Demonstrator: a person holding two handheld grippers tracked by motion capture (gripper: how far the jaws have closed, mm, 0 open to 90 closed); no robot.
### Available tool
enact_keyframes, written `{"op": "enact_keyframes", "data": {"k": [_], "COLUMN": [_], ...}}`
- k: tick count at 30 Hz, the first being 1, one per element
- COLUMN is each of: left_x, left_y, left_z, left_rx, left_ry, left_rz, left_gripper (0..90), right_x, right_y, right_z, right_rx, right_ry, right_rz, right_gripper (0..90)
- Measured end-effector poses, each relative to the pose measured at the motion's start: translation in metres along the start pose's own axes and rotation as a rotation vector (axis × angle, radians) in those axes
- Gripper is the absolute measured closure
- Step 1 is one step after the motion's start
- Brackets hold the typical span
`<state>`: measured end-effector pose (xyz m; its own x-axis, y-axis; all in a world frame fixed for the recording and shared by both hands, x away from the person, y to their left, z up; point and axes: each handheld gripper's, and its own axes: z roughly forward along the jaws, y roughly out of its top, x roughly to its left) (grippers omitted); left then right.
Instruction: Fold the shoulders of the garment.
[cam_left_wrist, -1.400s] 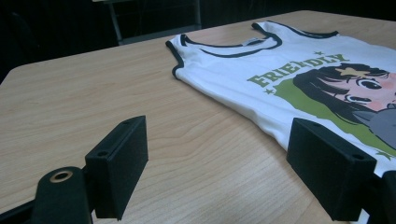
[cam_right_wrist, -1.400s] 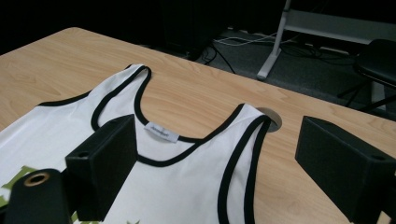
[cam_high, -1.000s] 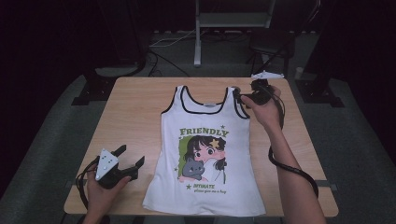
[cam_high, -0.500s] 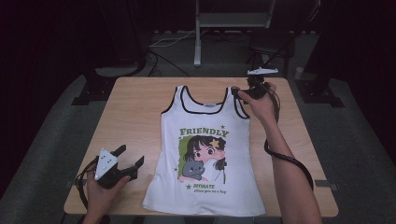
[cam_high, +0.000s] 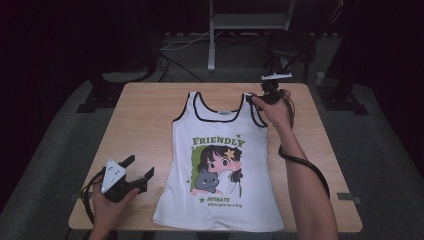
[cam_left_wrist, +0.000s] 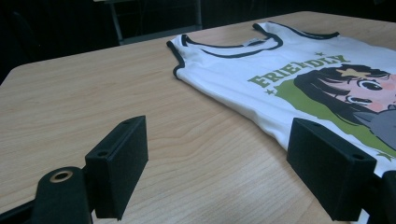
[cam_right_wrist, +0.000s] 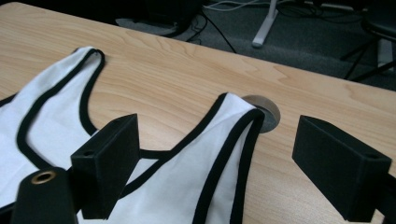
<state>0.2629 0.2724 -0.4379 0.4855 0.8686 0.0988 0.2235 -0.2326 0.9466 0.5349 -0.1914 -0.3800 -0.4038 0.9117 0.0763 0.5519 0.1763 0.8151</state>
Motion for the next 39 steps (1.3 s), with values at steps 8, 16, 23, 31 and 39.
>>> {"op": "enact_keyframes", "data": {"k": [8,16,23,31,39], "left_x": [0.0,0.0,0.0,-0.001,-0.001], "left_y": [0.0,0.0,0.0,0.0,0.0], "left_z": [0.0,0.0,0.0,0.0,0.0], "left_rx": [0.002,0.002,0.004,0.007,0.004], "left_ry": [0.0,-0.001,0.0,0.002,0.002], "left_rz": [0.005,0.0,0.006,0.013,0.009], "left_gripper": [20.2,20.2,20.2,20.2,20.2], "right_x": [-0.004,-0.005,-0.007,-0.009,-0.011], "right_y": [0.0,0.001,-0.005,-0.01,-0.015], "right_z": [0.011,0.021,0.033,0.041,0.045], "right_rx": [0.025,0.047,0.076,0.108,0.14], "right_ry": [-0.007,-0.013,-0.013,-0.01,0.005], "right_rz": [0.01,0.011,0.03,0.038,0.045], "right_gripper": [15.6,20.9,23.3,29.1,38.7]}}
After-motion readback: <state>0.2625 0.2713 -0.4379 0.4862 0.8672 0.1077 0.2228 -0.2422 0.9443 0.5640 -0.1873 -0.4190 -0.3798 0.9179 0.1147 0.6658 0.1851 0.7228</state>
